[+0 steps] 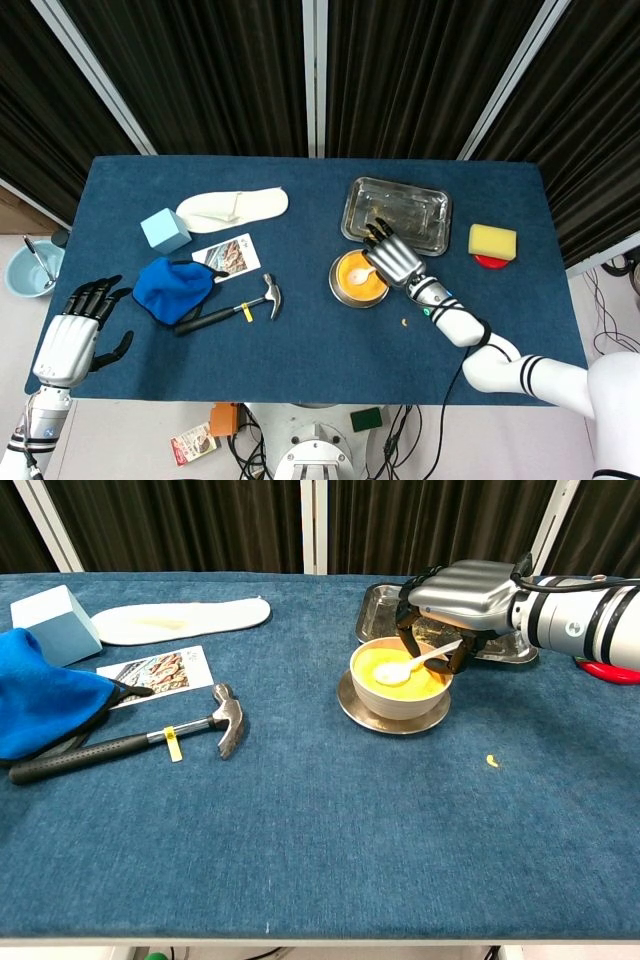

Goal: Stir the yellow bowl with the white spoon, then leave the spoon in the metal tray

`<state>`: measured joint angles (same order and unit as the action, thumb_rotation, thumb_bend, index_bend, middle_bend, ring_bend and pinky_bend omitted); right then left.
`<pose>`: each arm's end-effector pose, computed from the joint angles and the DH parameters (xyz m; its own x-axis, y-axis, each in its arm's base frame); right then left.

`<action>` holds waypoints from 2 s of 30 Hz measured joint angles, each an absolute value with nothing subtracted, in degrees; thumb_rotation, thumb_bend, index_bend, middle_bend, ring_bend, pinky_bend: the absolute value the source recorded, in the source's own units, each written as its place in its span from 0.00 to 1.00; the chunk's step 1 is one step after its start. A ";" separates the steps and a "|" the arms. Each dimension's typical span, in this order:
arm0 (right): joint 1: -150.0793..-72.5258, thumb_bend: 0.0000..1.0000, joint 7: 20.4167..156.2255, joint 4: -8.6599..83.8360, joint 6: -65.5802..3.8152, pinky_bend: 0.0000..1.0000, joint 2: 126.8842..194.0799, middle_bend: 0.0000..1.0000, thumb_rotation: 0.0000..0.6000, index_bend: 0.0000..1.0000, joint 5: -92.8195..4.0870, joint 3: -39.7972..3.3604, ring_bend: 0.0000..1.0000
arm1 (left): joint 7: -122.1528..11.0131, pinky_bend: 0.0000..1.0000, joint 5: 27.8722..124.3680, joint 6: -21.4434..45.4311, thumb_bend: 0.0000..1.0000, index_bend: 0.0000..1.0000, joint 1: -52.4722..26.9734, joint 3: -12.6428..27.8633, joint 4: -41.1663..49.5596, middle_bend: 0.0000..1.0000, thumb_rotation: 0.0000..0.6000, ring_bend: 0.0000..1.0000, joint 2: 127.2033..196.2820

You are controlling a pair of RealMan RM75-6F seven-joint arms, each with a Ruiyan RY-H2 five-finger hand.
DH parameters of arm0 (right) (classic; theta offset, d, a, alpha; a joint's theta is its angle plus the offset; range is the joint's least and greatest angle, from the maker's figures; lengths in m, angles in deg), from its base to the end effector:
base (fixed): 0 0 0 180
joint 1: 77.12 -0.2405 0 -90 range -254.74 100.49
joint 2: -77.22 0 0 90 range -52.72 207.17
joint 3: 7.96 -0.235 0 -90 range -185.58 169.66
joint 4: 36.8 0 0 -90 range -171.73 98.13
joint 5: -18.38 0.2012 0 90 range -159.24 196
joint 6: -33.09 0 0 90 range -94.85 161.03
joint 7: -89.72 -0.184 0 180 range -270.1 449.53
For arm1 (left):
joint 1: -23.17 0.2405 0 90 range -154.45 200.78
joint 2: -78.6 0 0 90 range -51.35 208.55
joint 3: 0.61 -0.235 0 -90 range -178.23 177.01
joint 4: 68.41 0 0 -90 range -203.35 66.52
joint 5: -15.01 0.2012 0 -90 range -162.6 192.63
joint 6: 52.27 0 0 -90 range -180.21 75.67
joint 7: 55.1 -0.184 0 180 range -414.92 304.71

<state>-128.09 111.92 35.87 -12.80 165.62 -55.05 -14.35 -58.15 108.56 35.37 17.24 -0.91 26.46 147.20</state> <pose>-0.1134 -0.3933 -0.0362 0.7532 -0.1130 0.6481 -0.5744 -0.5932 0.5641 -0.2474 0.2091 0.1220 0.3398 0.0079 0.9405 0.9287 -0.1607 -0.3342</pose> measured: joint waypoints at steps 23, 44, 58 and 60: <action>-128.54 0.50 117.63 37.31 -14.92 0.08 163.16 0.30 1.00 0.66 -57.84 -13.94 0.08 | -58.38 0.13 108.75 35.38 0.33 0.17 17.42 -1.20 26.55 0.09 0.90 0.11 147.14; -139.69 0.55 159.23 39.52 -8.41 0.10 161.59 0.32 1.00 0.69 -56.14 -10.58 0.10 | -56.34 0.13 108.01 35.43 0.33 0.17 18.12 -1.59 24.52 0.09 0.89 0.11 147.97; -139.95 0.55 159.44 38.90 -11.06 0.10 165.09 0.34 1.00 0.71 -57.83 -9.00 0.10 | -54.65 0.13 107.92 35.40 0.33 0.17 18.45 -1.88 22.72 0.09 0.89 0.11 148.74; -139.39 0.55 158.21 39.55 -11.86 0.10 165.02 0.34 1.00 0.71 -58.04 -8.93 0.10 | -54.54 0.13 107.89 35.37 0.33 0.17 18.49 -1.92 22.60 0.09 0.89 0.11 148.86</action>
